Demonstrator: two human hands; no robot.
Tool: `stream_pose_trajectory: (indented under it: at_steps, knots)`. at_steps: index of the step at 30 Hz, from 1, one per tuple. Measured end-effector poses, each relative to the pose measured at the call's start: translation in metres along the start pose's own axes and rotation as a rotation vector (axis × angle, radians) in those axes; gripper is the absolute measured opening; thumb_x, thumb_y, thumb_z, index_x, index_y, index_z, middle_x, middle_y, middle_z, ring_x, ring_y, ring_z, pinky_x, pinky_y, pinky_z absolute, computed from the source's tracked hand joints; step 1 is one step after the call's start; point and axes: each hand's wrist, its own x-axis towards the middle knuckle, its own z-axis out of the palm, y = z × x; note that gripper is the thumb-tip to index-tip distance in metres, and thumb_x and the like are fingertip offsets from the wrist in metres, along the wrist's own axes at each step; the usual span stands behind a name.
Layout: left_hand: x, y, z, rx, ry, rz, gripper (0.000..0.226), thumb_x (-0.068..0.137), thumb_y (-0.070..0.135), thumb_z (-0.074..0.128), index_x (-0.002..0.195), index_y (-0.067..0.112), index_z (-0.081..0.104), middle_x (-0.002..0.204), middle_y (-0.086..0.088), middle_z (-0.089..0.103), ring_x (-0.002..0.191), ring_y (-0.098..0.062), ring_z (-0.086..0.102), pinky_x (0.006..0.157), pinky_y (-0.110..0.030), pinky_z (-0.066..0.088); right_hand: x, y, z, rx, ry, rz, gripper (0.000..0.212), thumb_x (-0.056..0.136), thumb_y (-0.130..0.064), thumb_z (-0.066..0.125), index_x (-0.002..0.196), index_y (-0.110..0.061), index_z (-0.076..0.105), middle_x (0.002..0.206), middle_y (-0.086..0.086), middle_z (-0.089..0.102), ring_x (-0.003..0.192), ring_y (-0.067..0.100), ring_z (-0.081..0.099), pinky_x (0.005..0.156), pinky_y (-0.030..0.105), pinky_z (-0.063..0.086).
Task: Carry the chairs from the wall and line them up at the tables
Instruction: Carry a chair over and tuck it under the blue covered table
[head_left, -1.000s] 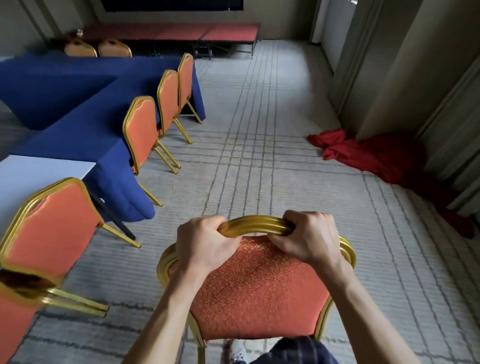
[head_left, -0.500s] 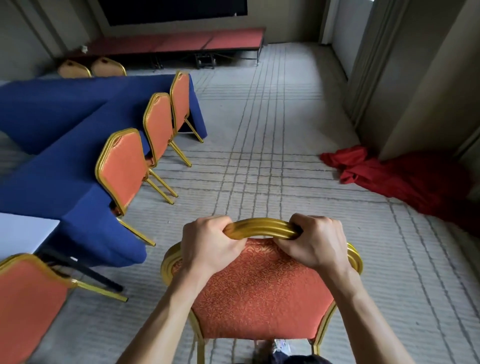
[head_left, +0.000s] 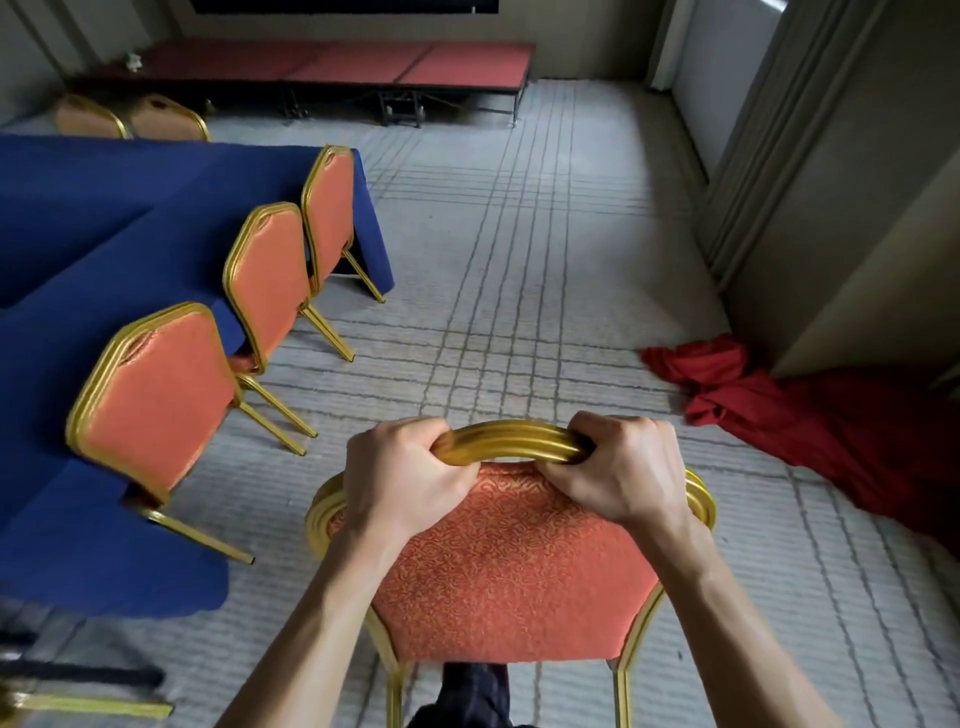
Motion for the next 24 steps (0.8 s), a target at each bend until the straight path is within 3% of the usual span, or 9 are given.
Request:
stream_pose_trajectory:
  at_steps: [5,11,18,24]
  knots:
    - [0.111,-0.037,0.055,-0.008,-0.004,0.001,0.044,0.055,0.043,0.073,0.053,0.019,0.035,0.048,-0.002,0.053,0.047,-0.029,0.05,0.048,-0.027,0.027,0.114,0.017,0.042,-0.023,0.018,0.024,0.048,0.061,-0.065,0.06,0.059,-0.017,0.053,0.05,0.001,0.056,0.053,0.03,0.059,0.048,0.028,0.042]
    - [0.236,-0.071,0.092,-0.006,-0.018,0.023,0.043,0.058,0.048,0.07,0.055,0.011,0.047,0.05,-0.003,0.056,0.051,-0.032,0.055,0.047,-0.032,0.036,0.235,0.03,0.073,-0.033,0.032,0.052,0.049,0.06,-0.064,0.06,0.059,-0.016,0.054,0.05,0.002,0.056,0.052,0.03,0.059,0.047,0.03,0.045]
    - [0.376,-0.1,0.157,0.011,-0.014,0.085,0.042,0.058,0.044,0.072,0.053,0.018,0.04,0.048,-0.001,0.054,0.048,-0.028,0.052,0.048,-0.027,0.026,0.373,0.07,0.124,-0.036,0.042,0.077,0.046,0.063,-0.062,0.064,0.06,-0.016,0.056,0.05,0.002,0.056,0.053,0.029,0.06,0.048,0.031,0.047]
    - [0.513,-0.132,0.241,0.045,-0.017,0.07,0.043,0.061,0.05,0.068,0.054,0.018,0.039,0.05,0.0,0.054,0.05,-0.028,0.053,0.047,-0.029,0.032,0.524,0.127,0.194,-0.026,-0.053,0.076,0.052,0.064,-0.071,0.052,0.067,-0.019,0.059,0.06,0.001,0.065,0.068,0.03,0.066,0.06,0.033,0.05]
